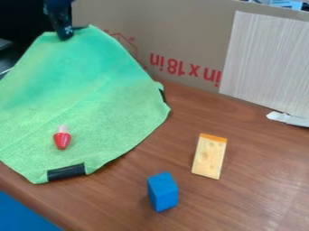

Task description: Fold the clothes to the left to right

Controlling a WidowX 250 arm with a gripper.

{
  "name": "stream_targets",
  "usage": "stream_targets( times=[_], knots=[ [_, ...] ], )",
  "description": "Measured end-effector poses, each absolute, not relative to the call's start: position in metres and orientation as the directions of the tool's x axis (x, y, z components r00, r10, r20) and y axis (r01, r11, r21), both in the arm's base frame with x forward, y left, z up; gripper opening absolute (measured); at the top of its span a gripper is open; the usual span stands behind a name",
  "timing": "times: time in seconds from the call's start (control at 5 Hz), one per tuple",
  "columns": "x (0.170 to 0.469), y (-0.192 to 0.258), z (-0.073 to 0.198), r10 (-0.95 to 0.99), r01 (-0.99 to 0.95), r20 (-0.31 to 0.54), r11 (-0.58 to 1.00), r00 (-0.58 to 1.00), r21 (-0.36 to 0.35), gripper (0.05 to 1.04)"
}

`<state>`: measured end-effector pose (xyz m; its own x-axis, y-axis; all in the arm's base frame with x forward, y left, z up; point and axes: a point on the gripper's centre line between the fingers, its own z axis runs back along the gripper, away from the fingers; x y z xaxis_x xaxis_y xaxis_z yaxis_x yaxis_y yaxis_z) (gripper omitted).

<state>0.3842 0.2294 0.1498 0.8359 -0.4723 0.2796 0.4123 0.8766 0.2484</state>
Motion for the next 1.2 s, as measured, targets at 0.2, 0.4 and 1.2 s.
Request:
stream_targets(
  times=[0.2, 0.4, 1.2],
  knots=[
    [0.362, 0.195, 0.132, -0.552, 0.500, 0.204, 0.827, 0.809, 0.256, 0.056],
    [0.336, 0.162, 0.108, -0.622, 0.586, 0.114, 0.774, 0.775, 0.240, 0.056],
    [0.258, 0.105, 0.116, -0.740, 0.697, 0.106, 0.665, 0.664, 0.269, 0.056]
  ],
)
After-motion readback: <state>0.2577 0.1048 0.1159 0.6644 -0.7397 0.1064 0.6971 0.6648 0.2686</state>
